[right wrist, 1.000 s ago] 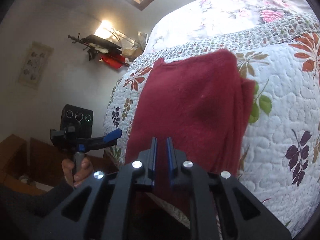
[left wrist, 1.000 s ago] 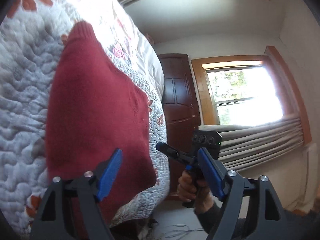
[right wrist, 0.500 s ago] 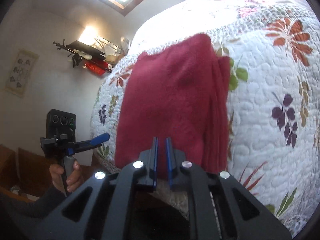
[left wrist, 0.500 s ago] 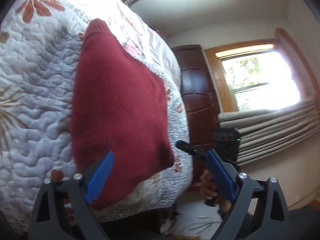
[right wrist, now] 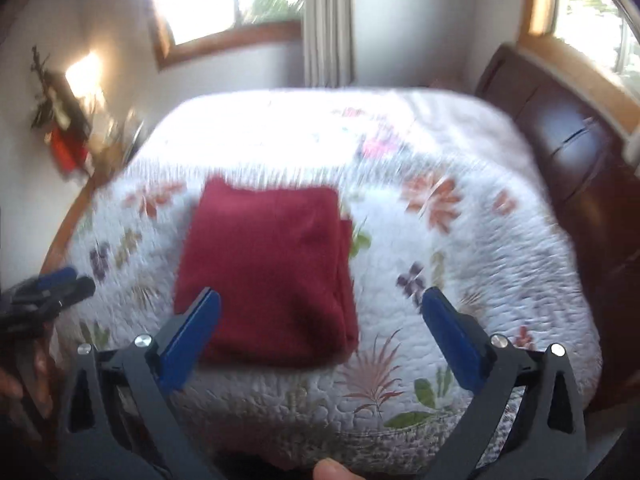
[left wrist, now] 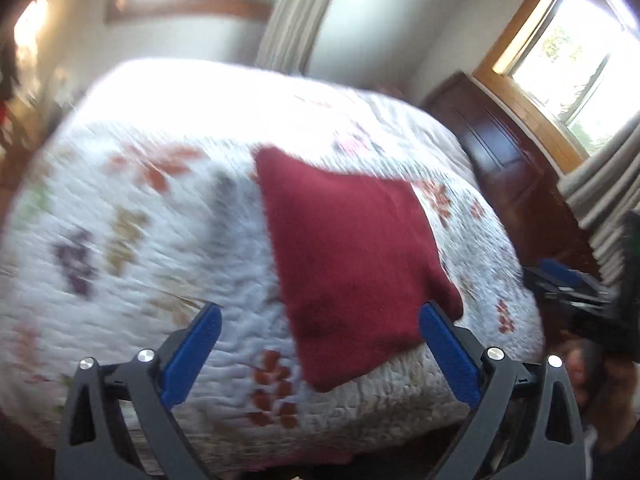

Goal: Fold small clothes

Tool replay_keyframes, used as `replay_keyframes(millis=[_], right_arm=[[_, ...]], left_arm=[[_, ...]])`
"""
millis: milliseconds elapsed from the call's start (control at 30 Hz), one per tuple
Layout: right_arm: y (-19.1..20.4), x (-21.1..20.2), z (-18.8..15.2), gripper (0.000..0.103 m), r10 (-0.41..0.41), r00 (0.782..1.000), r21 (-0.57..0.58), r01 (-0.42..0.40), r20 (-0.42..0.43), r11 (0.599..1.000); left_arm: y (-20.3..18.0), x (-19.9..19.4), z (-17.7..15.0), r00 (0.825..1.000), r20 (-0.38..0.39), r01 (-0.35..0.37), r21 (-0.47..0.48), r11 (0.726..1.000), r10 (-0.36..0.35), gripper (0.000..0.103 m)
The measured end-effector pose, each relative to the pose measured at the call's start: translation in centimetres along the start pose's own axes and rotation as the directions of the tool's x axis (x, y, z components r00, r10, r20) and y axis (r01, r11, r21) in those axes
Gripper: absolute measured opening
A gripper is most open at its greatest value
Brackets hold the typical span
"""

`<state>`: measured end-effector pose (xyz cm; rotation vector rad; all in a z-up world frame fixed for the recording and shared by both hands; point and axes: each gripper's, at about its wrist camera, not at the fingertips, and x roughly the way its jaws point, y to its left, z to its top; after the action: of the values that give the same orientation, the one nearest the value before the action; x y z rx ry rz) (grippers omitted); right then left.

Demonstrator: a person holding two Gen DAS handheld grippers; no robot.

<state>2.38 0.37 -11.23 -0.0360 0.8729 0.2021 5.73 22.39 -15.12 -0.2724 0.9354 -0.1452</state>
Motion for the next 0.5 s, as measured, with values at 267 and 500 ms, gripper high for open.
replay_keyframes(millis=[267,500], right_arm=[[0.8,-2.5,-1.7,0.098,-0.035,0.98,-0.073,0.021,-0.198,0.997],[0.0,-7.7,-3.2,0.1,0.011,0.982,-0.057,-0.022,-0.186,0.998]], left_arm=[[-2.2,-7.7,-0.6,0.994,-0.023,-0.106,-0.068,0.992,0.104,0.099],[-6.5,-10.7,-3.7,0.99,-0.069,-0.129,-0.151,0.98,0.12,0.099]])
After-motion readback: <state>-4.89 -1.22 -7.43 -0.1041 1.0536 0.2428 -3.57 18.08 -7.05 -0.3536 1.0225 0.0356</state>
